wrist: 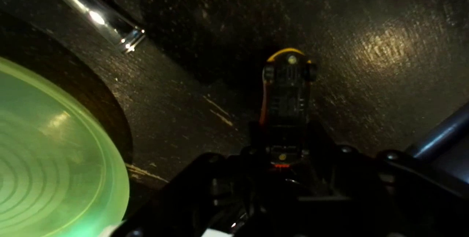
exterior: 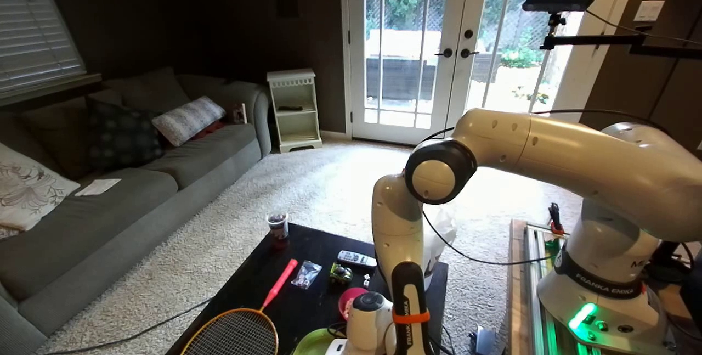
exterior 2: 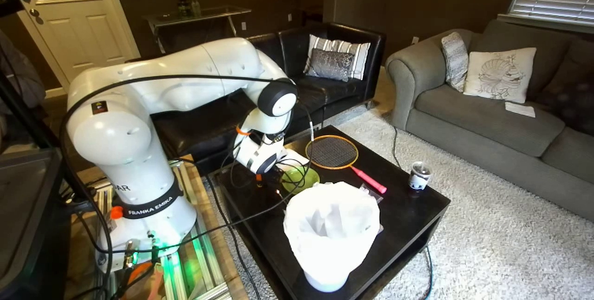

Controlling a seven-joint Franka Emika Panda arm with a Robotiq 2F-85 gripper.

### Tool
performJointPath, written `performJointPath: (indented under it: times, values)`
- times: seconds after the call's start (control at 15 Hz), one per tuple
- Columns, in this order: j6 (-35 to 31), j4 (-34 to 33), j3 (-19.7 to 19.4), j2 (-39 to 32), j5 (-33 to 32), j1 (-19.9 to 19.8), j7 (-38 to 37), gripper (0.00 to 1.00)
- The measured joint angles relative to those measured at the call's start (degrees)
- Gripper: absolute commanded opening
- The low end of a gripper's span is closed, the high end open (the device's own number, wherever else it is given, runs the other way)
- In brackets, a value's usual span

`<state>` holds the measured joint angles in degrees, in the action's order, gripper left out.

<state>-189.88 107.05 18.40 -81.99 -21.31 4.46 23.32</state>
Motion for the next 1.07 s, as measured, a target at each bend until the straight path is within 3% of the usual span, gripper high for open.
performJointPath:
  times: [0.53,0.93,1.0,1.07]
  values:
    - [-13.6,3.7,0.0,-2.3,-9.0,-3.9,0.0,0.09]
    - [-26.9,7.2,-1.2,-4.0,-26.9,-9.6,-2.7,0.09]
    - [-29.5,7.3,-2.3,-4.0,-30.1,-9.6,-4.3,0.34]
    - [-31.4,7.3,-3.5,-4.0,-32.5,-9.5,-6.1,0.34]
